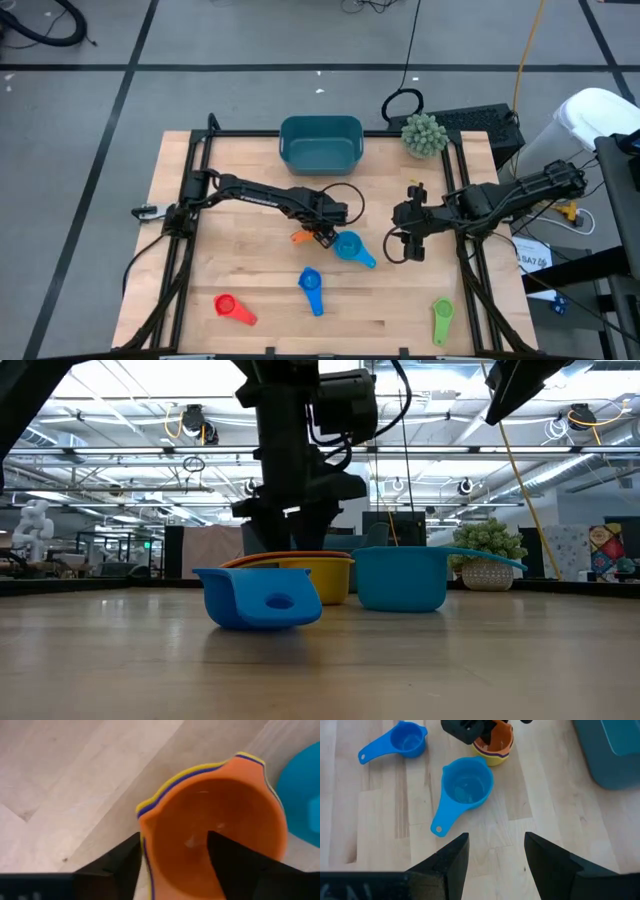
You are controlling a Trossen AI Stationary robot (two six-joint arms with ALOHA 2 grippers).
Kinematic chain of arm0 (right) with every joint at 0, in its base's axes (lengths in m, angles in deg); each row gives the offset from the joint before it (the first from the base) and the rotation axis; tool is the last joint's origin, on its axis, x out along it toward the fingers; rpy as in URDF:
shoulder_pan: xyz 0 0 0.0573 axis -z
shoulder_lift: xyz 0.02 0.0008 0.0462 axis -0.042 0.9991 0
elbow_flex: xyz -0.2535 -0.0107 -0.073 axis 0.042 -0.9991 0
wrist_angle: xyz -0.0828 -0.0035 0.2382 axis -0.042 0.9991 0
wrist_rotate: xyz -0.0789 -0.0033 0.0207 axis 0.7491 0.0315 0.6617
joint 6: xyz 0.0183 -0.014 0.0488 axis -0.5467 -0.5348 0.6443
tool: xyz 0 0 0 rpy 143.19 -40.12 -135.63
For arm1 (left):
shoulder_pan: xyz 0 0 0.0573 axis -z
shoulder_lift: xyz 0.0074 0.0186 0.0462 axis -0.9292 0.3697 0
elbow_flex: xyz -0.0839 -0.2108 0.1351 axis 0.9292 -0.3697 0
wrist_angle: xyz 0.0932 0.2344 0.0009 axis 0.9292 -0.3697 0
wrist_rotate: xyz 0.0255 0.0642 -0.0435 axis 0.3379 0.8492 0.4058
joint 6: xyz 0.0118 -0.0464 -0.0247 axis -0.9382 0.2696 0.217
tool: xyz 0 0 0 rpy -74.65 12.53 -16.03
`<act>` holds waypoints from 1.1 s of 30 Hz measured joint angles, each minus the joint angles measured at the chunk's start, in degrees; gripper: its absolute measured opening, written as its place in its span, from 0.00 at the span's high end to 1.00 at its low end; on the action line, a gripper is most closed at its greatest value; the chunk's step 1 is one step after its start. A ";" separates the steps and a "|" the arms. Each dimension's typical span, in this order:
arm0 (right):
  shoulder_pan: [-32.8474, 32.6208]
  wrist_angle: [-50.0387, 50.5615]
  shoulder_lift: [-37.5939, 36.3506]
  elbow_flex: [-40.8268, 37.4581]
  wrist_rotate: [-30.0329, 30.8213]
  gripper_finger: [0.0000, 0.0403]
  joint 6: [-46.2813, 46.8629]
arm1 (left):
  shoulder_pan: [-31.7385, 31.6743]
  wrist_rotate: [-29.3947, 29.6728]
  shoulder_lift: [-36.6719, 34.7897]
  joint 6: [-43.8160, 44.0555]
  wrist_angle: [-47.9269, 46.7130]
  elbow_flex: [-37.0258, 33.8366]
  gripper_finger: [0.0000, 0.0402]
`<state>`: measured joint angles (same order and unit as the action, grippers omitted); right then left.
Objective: Nest measuring cups in basket
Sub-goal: Stack the nest measuring cups on top of the light blue measuring cup
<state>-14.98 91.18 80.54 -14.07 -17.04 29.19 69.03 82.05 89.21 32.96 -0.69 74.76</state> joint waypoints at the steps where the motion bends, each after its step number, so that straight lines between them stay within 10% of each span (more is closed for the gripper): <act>1: 0.00 -0.01 0.00 0.00 -0.01 0.54 0.04 | -0.24 -0.22 0.00 -0.11 -0.43 0.00 0.50; 10: 0.00 0.02 -0.02 0.00 -0.26 0.54 0.68 | -1.44 -0.74 -0.19 -5.84 -2.58 0.07 0.94; 33: 0.02 0.02 -0.04 0.04 -0.28 0.54 0.72 | -1.76 -6.39 -0.73 -19.53 -3.07 0.10 0.94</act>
<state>-14.96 91.19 80.50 -14.03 -17.32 29.90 67.27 75.66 88.48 13.44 -3.77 74.87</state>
